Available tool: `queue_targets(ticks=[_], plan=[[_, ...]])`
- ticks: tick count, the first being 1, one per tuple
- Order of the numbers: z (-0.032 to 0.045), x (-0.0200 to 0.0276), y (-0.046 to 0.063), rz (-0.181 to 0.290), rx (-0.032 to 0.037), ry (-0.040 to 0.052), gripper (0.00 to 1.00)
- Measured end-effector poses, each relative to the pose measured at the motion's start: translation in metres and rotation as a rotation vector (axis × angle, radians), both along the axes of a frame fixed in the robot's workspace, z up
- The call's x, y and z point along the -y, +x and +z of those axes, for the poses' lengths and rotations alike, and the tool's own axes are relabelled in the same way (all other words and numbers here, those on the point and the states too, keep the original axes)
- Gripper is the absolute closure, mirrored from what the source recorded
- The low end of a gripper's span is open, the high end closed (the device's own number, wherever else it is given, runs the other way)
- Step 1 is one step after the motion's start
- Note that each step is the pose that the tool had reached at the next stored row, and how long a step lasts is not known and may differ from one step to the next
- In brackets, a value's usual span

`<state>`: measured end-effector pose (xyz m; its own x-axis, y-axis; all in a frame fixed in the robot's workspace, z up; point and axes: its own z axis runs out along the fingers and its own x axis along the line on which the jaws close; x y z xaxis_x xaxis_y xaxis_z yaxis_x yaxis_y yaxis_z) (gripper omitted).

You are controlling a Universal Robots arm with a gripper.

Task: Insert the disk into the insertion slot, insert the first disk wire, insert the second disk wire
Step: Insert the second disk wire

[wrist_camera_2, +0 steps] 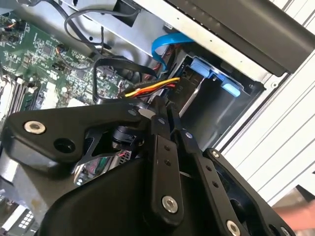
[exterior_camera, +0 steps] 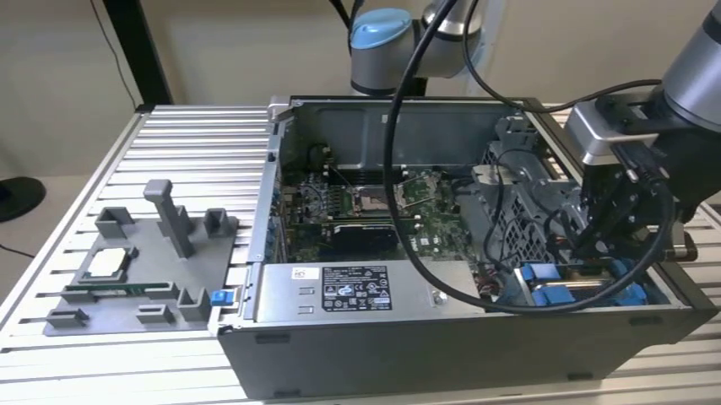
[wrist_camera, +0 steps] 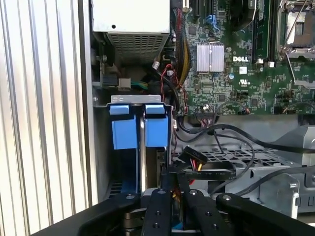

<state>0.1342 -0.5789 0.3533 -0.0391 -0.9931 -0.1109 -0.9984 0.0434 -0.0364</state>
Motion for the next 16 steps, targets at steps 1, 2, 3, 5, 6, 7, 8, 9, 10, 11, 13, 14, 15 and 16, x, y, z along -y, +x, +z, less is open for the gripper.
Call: queue_targets(ticks=[1, 2, 3, 5, 6, 7, 8, 9, 10, 11, 13, 14, 15, 16], plan=[[-0.0001, 0.0013, 0.0000, 0.000, 0.0001, 0.0000, 1.00], [-0.0003, 0.0028, 0.0000, 0.000, 0.0000, 0.0001, 1.00], [-0.0003, 0.0043, 0.0000, 0.000, 0.0001, 0.0000, 1.00], [-0.0004, 0.0051, -0.0001, 0.000, 0.0001, 0.0000, 1.00], [-0.0004, 0.0051, -0.0001, 0.000, 0.0003, 0.0000, 1.00], [-0.0004, 0.0051, -0.0001, 0.000, 0.0006, 0.0000, 1.00], [-0.0004, 0.0051, -0.0001, 0.000, 0.0010, 0.0001, 1.00], [-0.0005, 0.0051, -0.0004, 0.000, 0.0042, 0.0002, 1.00], [-0.0007, 0.0051, -0.0006, 0.000, 0.0097, 0.0004, 1.00], [-0.0007, 0.0051, -0.0008, 0.000, 0.0152, 0.0001, 1.00], [-0.0009, 0.0051, -0.0017, 0.000, 0.0234, 0.0001, 1.00], [-0.0009, 0.0051, -0.0018, 0.000, 0.0238, 0.0000, 1.00], [-0.0008, 0.0051, -0.0018, 0.000, 0.0241, -0.0001, 1.00], [-0.0008, 0.0051, -0.0019, 0.000, 0.0242, 0.0000, 1.00]])
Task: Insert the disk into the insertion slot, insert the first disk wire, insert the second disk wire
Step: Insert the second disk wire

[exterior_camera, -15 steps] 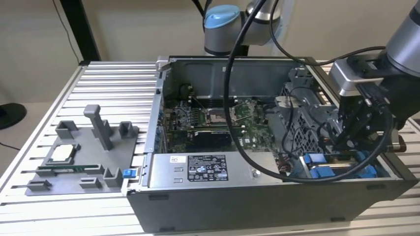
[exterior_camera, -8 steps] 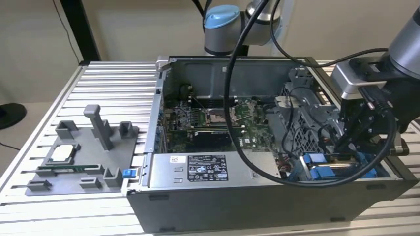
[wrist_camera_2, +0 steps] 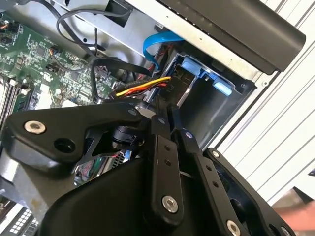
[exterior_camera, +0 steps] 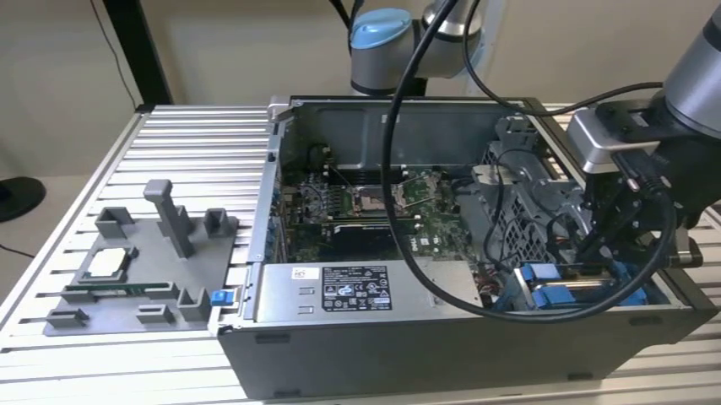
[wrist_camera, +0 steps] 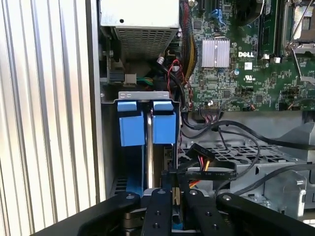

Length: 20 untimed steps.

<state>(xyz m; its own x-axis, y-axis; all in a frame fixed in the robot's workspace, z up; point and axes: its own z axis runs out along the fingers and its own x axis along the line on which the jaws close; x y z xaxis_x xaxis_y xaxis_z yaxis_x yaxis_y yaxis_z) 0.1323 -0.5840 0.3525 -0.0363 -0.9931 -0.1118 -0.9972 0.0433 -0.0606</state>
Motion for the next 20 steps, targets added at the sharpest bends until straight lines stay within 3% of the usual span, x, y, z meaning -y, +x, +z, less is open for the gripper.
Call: queue_targets(ticks=[4, 20], plan=[[-0.0019, 0.0001, -0.0001, 0.000, 0.0019, 0.0002, 1.00], [-0.0092, 0.0002, -0.0026, 0.000, 0.0214, 0.0001, 1.00]])
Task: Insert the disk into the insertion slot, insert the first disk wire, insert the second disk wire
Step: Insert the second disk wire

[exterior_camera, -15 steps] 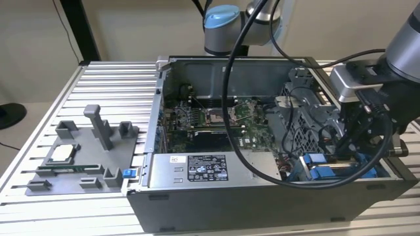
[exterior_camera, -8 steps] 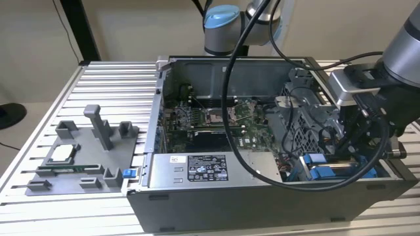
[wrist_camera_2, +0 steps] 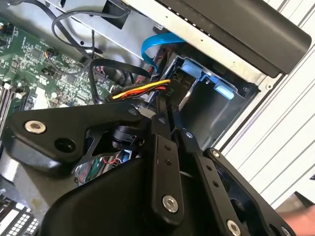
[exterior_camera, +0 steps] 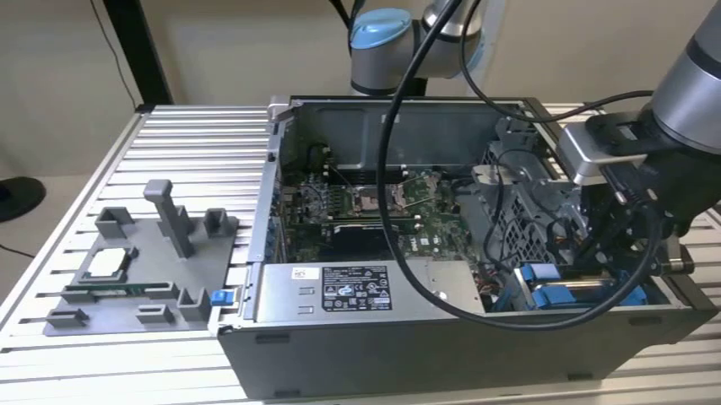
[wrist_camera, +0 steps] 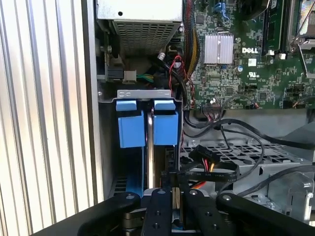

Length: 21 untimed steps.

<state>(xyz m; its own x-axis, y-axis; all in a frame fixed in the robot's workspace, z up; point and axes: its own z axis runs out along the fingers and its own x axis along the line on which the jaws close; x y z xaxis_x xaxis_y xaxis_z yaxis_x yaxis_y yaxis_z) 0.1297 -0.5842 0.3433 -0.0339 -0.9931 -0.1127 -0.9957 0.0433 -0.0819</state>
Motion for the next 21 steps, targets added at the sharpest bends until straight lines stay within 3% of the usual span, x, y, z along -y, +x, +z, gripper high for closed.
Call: queue_targets(ticks=[21], plan=[[-0.0014, -0.0007, -0.0021, 0.000, 0.0087, 0.0001, 1.00]])
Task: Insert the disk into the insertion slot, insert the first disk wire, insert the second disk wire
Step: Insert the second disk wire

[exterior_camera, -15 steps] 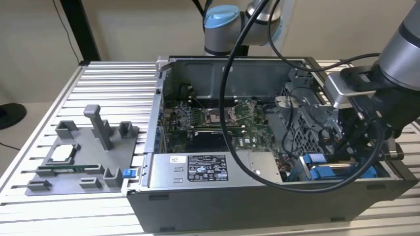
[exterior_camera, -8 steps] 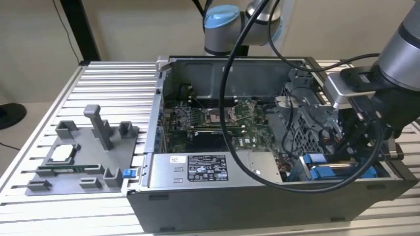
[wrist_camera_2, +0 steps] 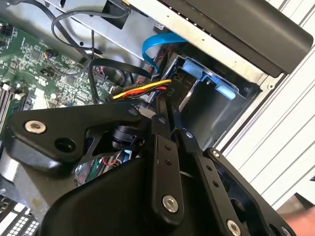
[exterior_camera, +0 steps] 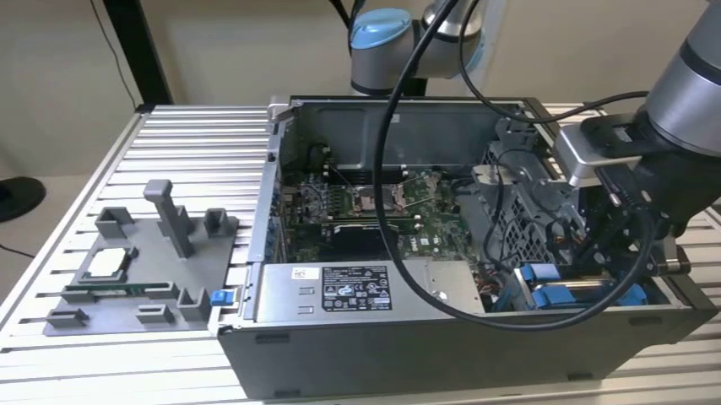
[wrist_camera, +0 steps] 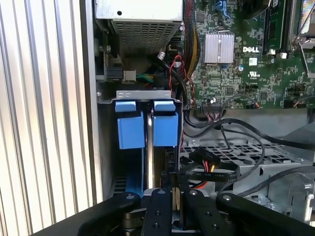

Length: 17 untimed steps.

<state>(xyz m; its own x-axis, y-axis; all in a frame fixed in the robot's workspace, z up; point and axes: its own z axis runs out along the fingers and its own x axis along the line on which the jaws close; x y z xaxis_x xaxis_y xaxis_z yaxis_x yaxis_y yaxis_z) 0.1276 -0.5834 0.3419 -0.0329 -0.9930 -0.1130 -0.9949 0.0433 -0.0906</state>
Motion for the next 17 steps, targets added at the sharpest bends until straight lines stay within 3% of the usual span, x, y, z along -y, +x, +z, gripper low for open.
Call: queue_targets(ticks=[12, 17], plan=[[-0.0003, -0.0008, -0.0001, 0.002, 0.0052, -0.0002, 1.00], [-0.0021, -0.0008, -0.0002, 0.003, 0.0117, -0.0007, 1.00]])
